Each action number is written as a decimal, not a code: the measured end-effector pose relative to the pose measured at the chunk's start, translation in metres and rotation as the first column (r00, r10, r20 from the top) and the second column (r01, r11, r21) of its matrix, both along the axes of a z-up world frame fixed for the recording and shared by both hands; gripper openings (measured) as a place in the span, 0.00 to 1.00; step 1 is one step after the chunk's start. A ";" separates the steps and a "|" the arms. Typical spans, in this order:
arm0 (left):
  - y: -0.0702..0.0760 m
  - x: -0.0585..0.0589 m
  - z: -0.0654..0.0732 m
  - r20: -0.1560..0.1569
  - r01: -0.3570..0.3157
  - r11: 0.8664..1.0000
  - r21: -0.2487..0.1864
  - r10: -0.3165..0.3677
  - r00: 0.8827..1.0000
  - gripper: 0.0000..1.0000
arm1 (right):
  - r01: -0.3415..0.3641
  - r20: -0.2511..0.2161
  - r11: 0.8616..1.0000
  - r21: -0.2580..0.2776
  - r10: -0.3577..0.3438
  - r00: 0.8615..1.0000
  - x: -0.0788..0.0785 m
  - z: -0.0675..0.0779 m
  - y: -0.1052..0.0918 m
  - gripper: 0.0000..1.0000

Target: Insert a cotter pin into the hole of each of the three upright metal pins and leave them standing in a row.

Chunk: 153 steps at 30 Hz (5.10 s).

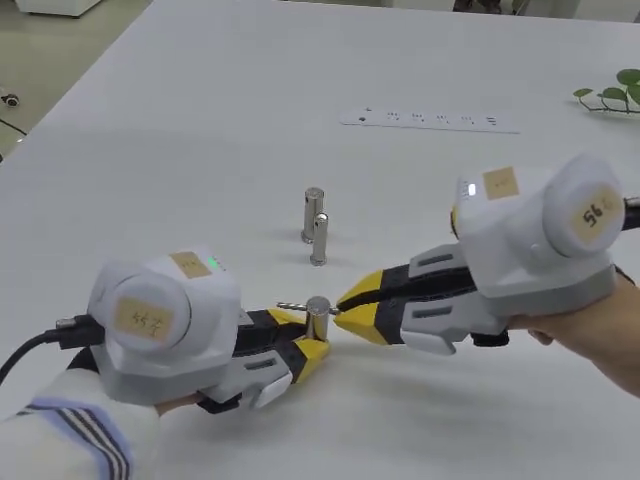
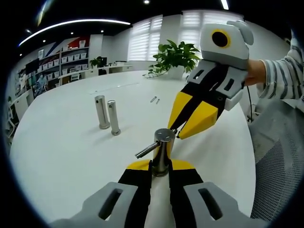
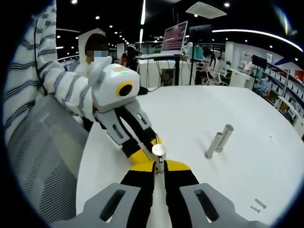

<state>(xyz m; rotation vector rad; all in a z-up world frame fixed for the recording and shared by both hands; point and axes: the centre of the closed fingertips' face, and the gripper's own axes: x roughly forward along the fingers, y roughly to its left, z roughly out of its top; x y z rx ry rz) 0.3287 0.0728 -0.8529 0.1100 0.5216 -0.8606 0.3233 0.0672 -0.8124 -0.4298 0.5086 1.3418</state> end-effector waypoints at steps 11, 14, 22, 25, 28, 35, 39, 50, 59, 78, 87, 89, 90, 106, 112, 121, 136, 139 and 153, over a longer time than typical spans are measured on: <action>0.000 -0.001 0.000 0.013 -0.005 1.000 0.012 0.004 1.000 0.12 | 0.039 -0.013 0.999 0.029 -0.039 0.999 -0.001 -0.003 -0.002 0.18; -0.001 0.000 0.000 0.025 -0.001 1.000 0.018 0.000 1.000 0.11 | 0.056 -0.023 0.997 0.049 -0.055 0.998 -0.001 -0.001 -0.004 0.21; -0.002 0.001 0.001 0.041 -0.011 0.999 0.036 0.009 0.999 0.11 | 0.096 -0.033 0.990 0.106 -0.093 0.995 -0.006 0.009 -0.011 0.37; -0.002 0.001 0.001 0.040 -0.009 0.999 0.035 0.008 0.999 0.11 | 0.104 -0.035 0.989 0.109 -0.101 0.994 -0.008 0.009 -0.015 0.44; -0.002 0.001 0.001 0.039 -0.010 0.999 0.035 0.008 0.999 0.11 | 0.106 -0.064 0.989 0.108 -0.099 0.993 -0.013 0.006 -0.018 0.48; -0.002 0.001 0.001 0.041 -0.004 0.999 0.036 0.003 0.999 0.11 | 0.133 -0.107 0.986 0.101 -0.122 0.987 -0.020 -0.001 -0.022 0.76; -0.001 0.002 0.001 0.039 -0.006 0.999 0.033 0.005 0.999 0.11 | 0.154 -0.114 0.985 0.078 -0.145 0.983 -0.021 -0.005 -0.026 0.84; 0.000 0.003 0.001 0.040 -0.013 0.999 0.033 0.012 0.999 0.11 | 0.185 -0.115 0.981 0.060 -0.178 0.977 -0.025 -0.003 -0.032 0.97; -0.001 0.014 0.015 0.069 -0.024 1.000 0.010 0.023 0.997 0.10 | 0.224 -0.096 0.973 0.048 -0.218 0.971 -0.026 0.000 -0.046 0.98; -0.005 0.039 0.018 0.096 -0.045 0.999 0.027 0.042 0.994 0.10 | 0.291 -0.103 0.954 0.069 -0.283 0.954 -0.027 0.010 -0.067 0.99; -0.005 0.046 0.018 0.090 -0.080 0.996 0.028 0.077 0.993 0.10 | 0.310 -0.103 0.948 0.072 -0.303 0.948 -0.026 0.012 -0.071 0.99; -0.005 0.046 0.017 0.098 -0.074 0.997 0.033 0.071 0.993 0.10 | 0.314 -0.103 0.947 0.072 -0.306 0.946 -0.026 0.013 -0.072 0.99; -0.005 0.046 0.017 0.096 -0.076 0.997 0.034 0.073 0.993 0.10 | 0.314 -0.103 0.947 0.073 -0.306 0.946 -0.026 0.013 -0.072 0.99; -0.003 0.050 0.016 0.095 -0.118 0.993 -0.013 0.119 0.988 0.11 | 0.333 -0.108 0.942 0.048 -0.326 0.939 -0.026 0.008 -0.078 0.98; -0.002 0.050 0.018 0.090 -0.121 0.992 -0.026 0.122 0.988 0.12 | 0.337 -0.115 0.941 0.037 -0.331 0.937 -0.027 0.005 -0.080 0.98; 0.003 0.041 0.012 0.047 -0.103 0.994 -0.030 0.104 0.993 0.33 | 0.353 -0.076 0.936 0.007 -0.352 0.933 -0.022 0.003 -0.087 0.99; 0.011 0.014 0.025 -0.016 -0.086 0.984 -0.156 0.084 0.996 0.60 | 0.335 -0.107 0.942 0.014 -0.332 0.937 -0.032 0.001 -0.083 1.00; 0.016 0.010 0.031 -0.018 -0.094 0.980 -0.176 0.092 0.996 0.61 | 0.337 -0.112 0.941 0.016 -0.333 0.936 -0.033 0.002 -0.085 1.00; 0.032 0.045 0.096 0.101 -0.103 0.964 -0.247 0.131 0.986 0.58 | 0.360 -0.105 0.932 0.029 -0.355 0.929 -0.033 0.008 -0.088 1.00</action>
